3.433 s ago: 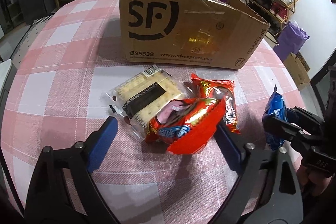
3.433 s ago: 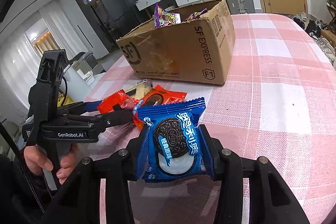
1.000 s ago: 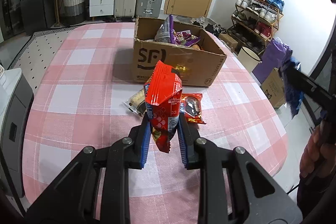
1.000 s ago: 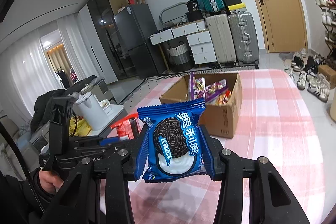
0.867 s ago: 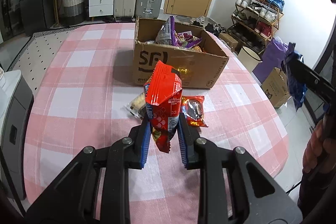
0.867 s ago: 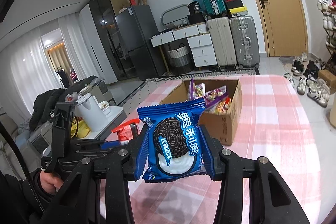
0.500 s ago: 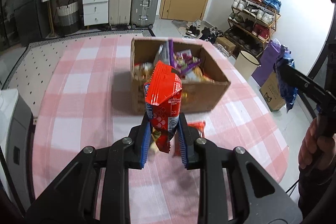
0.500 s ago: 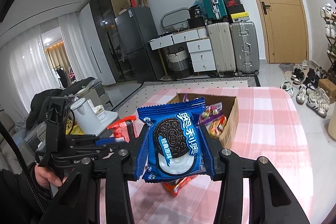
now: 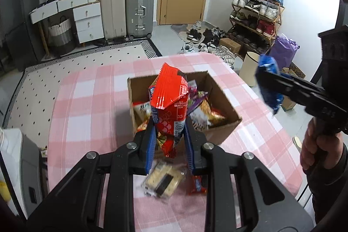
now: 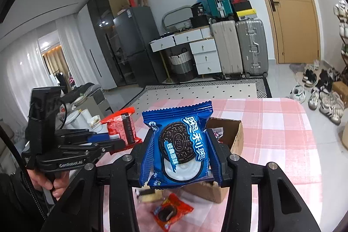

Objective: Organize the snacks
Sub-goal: 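Carry both packs over the box and open both tools to drop them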

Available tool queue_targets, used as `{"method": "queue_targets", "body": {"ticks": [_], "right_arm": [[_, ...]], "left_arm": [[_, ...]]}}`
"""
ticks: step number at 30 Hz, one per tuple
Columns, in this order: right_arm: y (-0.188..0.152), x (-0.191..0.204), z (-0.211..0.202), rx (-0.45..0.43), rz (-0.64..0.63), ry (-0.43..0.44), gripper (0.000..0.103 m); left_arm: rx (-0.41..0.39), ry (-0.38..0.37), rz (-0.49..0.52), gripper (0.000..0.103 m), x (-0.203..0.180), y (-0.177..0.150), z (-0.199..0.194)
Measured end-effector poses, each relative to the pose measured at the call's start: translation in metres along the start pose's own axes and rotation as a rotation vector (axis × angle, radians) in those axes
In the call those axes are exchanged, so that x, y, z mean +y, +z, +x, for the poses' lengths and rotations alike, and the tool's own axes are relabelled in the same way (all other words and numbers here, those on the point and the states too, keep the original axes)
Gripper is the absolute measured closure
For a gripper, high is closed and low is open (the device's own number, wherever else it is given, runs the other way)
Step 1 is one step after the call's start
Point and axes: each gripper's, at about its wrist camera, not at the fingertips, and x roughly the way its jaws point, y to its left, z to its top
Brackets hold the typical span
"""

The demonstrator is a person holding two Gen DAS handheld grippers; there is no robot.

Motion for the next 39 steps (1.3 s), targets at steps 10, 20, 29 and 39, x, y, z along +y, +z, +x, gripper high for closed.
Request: {"method": "queue_targets", "body": {"ticks": [10, 20, 29, 39], "right_arm": [[0.032, -0.02, 0.036, 0.021, 0.04, 0.0, 0.058], [0.038, -0.027, 0.068, 0.05, 0.03, -0.002, 0.058], [0.035, -0.035, 0.101, 0.094, 0.021, -0.026, 0.048], [0.034, -0.038, 0.093, 0.046, 0.02, -0.027, 0.018]], "left_arm": [[0.02, 0.025, -0.008, 0.082, 0.01, 0.042, 0.031], [0.069, 0.029, -0.005, 0.082, 0.026, 0.052, 0.073], [0.12, 0.004, 0.001, 0.081, 0.03, 0.049, 0.109], [0.092, 0.039, 0.02, 0.036, 0.026, 0.048, 0.102]]}}
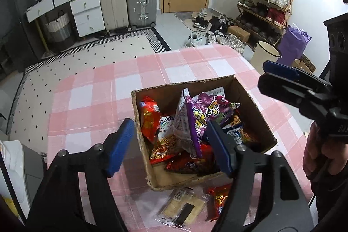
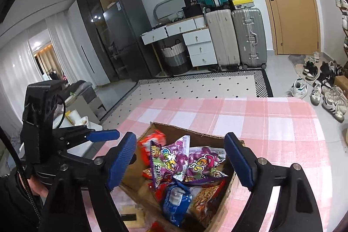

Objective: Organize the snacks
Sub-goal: 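Carry both packs over the box and open both tools to drop them, then withdraw both open tools from the box toward the remaining snacks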

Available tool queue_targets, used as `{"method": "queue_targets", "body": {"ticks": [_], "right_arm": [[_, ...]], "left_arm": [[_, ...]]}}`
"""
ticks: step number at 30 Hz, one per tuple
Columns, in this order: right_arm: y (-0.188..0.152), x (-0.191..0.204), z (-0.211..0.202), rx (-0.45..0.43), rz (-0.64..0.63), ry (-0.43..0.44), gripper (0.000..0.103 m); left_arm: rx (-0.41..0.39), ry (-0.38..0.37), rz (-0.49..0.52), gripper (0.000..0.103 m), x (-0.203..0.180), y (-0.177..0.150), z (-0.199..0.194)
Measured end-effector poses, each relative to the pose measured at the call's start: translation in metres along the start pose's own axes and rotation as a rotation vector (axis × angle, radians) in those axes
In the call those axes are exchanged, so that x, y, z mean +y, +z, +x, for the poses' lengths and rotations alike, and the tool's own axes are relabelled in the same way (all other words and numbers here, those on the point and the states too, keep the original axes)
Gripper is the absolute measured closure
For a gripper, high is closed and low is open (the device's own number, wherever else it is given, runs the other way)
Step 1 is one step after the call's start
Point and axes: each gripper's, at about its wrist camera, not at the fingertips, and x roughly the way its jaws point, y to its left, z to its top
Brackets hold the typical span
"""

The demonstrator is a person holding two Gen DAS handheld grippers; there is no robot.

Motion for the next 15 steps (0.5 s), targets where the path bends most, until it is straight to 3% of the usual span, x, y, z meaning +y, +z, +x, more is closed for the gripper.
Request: {"method": "queue_targets", "body": {"ticks": [15], "right_arm": [[-0.007, 0.023, -0.054, -0.074, 0.023, 0.01, 0.015]], "left_arm": [[-0.067, 0.045, -0.043, 0.033, -0.009, -0.014, -0.056]]}}
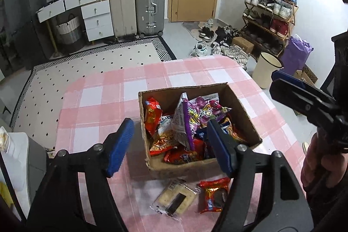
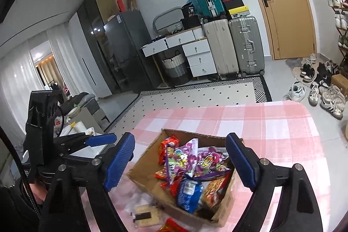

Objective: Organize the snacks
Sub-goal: 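Withdraw both open tools from the box toward the remaining snacks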

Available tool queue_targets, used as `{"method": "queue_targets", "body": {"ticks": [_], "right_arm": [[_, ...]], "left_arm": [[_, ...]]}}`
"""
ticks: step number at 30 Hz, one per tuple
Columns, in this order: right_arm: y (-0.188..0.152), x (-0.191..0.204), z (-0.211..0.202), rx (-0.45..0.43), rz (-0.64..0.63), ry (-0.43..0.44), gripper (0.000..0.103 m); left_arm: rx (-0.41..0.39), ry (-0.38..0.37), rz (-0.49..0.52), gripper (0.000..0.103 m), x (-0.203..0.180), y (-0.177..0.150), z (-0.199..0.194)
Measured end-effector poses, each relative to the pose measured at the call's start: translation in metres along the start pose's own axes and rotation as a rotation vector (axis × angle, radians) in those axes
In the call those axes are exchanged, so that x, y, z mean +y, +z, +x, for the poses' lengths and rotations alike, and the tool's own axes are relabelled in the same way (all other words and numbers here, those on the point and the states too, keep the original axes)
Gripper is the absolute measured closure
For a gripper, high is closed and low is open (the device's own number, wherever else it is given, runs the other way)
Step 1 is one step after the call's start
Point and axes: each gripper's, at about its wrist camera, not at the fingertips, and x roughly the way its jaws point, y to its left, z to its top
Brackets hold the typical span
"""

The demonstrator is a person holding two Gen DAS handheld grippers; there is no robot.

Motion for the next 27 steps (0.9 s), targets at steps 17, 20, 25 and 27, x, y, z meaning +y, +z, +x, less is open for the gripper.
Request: {"method": "queue_targets", "body": {"ticks": [17, 20, 25, 27], "right_arm": [[-0.018, 0.042, -0.058, -0.056, -0.026, -0.009, 0.005], [-0.021, 0.05, -0.068, -0.069, -0.031, -0.002, 0.004], [-0.03, 0.059, -0.083, -0.079, -0.035, 0.004, 0.002], [-0.036, 0.063, -0.088, -0.082, -0.037, 0.004, 0.002]], "left_arm": [[-0.036, 0.02, -0.008, 0.018, -0.012, -0.037, -0.063], [-0.046, 0.024, -0.012, 0.017, -0.012, -0.042, -0.072], [-0.05, 0.027, -0.032, 0.003, -0.007, -0.059, -0.084], [-0.058, 0.026, -0.037, 0.001, -0.005, -0.065, -0.088]]}}
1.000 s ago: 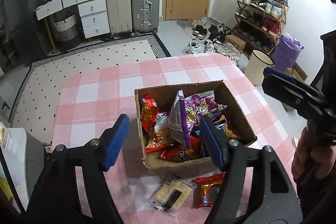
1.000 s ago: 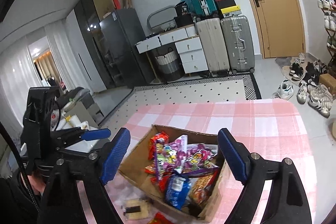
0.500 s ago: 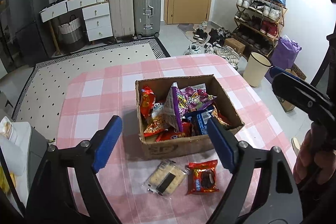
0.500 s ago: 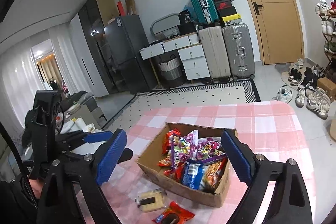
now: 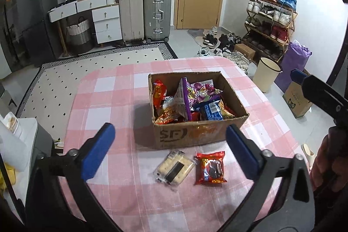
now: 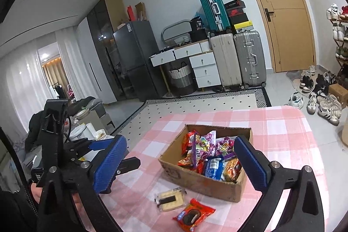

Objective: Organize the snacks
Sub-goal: 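Withdraw both open tools from the box toward the remaining snacks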

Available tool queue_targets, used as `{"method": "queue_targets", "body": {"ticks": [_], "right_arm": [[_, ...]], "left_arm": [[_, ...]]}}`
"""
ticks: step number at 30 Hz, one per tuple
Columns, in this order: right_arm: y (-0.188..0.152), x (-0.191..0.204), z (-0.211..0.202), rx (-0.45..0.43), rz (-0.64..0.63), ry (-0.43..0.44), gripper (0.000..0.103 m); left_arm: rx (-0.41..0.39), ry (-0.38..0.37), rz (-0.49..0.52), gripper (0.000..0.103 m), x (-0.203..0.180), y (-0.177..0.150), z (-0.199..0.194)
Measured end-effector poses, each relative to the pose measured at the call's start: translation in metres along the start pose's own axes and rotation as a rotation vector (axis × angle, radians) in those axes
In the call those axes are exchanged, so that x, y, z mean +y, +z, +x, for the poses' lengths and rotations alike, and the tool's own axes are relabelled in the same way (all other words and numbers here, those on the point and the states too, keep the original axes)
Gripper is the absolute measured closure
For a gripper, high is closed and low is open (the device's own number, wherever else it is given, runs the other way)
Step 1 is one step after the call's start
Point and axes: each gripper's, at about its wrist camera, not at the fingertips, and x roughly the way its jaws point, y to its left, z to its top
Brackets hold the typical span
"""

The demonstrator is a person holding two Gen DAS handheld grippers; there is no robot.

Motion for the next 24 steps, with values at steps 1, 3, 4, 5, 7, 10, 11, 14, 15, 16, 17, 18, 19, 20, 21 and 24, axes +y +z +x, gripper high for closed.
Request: {"method": "queue_targets", "body": {"ticks": [1, 3, 4, 5, 7, 10, 11, 14, 15, 16, 17, 18, 19, 20, 21, 24], "right_arm": [[-0.003, 0.002, -0.002, -0.001, -0.002, 0.001, 0.002], [-0.01, 0.006, -0.008, -0.002, -0.01, 0.006, 0.002], [-0.013, 0.006, -0.011, -0.003, -0.013, 0.007, 0.002], [-0.017, 0.007, -0.014, -0.006, -0.015, 0.006, 0.002], [-0.025, 0.009, -0.018, -0.003, -0.016, 0.012, 0.002], [-0.038, 0.009, -0.021, 0.01, -0.02, 0.008, 0.001], [-0.044, 0.008, -0.021, 0.019, -0.017, 0.01, 0.001], [-0.058, 0.005, -0.02, 0.039, 0.007, 0.039, 0.001], [-0.061, 0.005, -0.019, 0.044, 0.007, 0.038, 0.001], [-0.064, 0.006, -0.018, 0.049, 0.005, 0.035, 0.001], [-0.067, 0.006, -0.017, 0.054, 0.004, 0.035, 0.001], [-0.072, 0.005, -0.016, 0.057, 0.005, 0.038, 0.001], [-0.076, 0.004, -0.015, 0.058, 0.009, 0.039, 0.001], [-0.08, 0.003, -0.013, 0.062, 0.014, 0.042, 0.001], [-0.084, 0.002, -0.011, 0.069, 0.017, 0.044, 0.001], [-0.094, -0.002, -0.004, 0.091, 0.028, 0.041, 0.001]], "left_arm": [[0.0, -0.004, -0.002, 0.001, 0.001, -0.005, -0.002], [0.001, -0.006, -0.003, 0.001, 0.0, -0.012, -0.004], [0.001, -0.005, -0.003, 0.001, 0.0, -0.016, -0.005], [0.001, -0.002, -0.002, 0.001, 0.0, -0.021, -0.005], [0.007, 0.003, -0.001, 0.001, 0.0, -0.029, -0.004], [0.027, -0.013, -0.014, 0.001, 0.003, -0.044, 0.002], [0.03, -0.019, -0.021, 0.001, 0.005, -0.048, 0.004], [0.041, -0.032, -0.034, 0.001, 0.008, -0.061, 0.011], [0.05, -0.032, -0.038, 0.001, 0.008, -0.066, 0.014], [0.059, -0.036, -0.044, 0.001, 0.009, -0.07, 0.017], [0.066, -0.043, -0.05, 0.001, 0.009, -0.074, 0.02], [0.073, -0.048, -0.055, 0.001, 0.009, -0.078, 0.023], [0.077, -0.047, -0.06, 0.001, 0.009, -0.082, 0.026], [0.081, -0.047, -0.069, 0.001, 0.01, -0.086, 0.029], [0.085, -0.051, -0.078, 0.001, 0.011, -0.088, 0.032], [0.086, -0.074, -0.152, 0.001, 0.021, -0.095, 0.042]]}}
